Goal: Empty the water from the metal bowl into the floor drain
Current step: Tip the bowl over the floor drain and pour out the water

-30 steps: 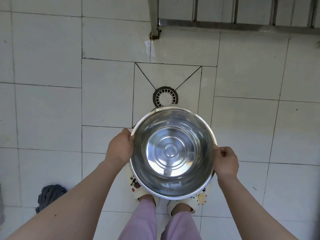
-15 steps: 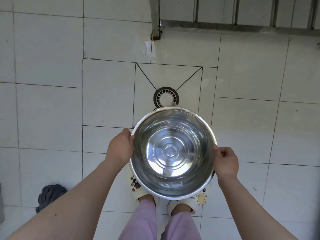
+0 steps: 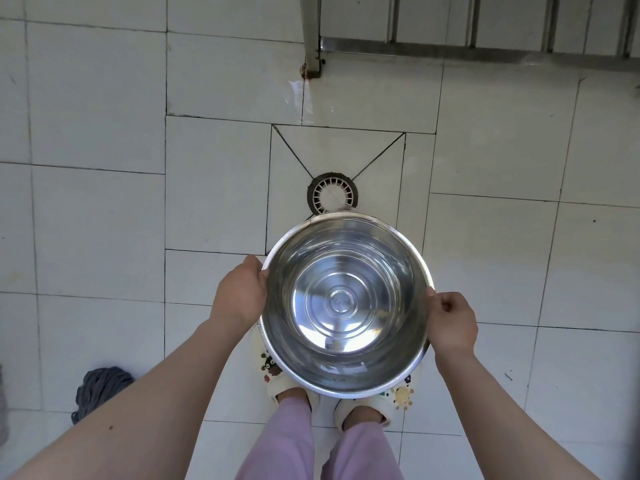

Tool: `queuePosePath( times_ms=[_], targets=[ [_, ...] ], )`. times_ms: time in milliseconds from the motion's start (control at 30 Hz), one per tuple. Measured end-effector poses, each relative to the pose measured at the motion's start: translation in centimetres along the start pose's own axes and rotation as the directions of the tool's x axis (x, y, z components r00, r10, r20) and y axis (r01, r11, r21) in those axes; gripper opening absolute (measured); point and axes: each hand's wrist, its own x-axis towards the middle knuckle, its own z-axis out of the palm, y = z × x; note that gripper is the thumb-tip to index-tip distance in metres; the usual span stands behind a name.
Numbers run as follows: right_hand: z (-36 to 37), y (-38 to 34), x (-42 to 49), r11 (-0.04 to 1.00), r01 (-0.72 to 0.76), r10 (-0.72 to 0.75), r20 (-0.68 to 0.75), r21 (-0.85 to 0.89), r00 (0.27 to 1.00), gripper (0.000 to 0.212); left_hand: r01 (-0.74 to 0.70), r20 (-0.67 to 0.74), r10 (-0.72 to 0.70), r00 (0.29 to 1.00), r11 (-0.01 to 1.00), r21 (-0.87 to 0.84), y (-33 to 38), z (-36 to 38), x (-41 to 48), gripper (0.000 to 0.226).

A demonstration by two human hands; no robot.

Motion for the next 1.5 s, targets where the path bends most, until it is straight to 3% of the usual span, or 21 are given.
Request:
queuePosePath(
  times_ms=[1500],
  targets=[
    [0.1, -0.5, 0.7, 1.0, -0.011, 0.012, -0.005, 0.013, 1.0, 0.03, -0.021, -0.021, 0.022, 1.0, 0.999, 0.03, 0.5, -0.1, 1.0, 0.021]
  ],
)
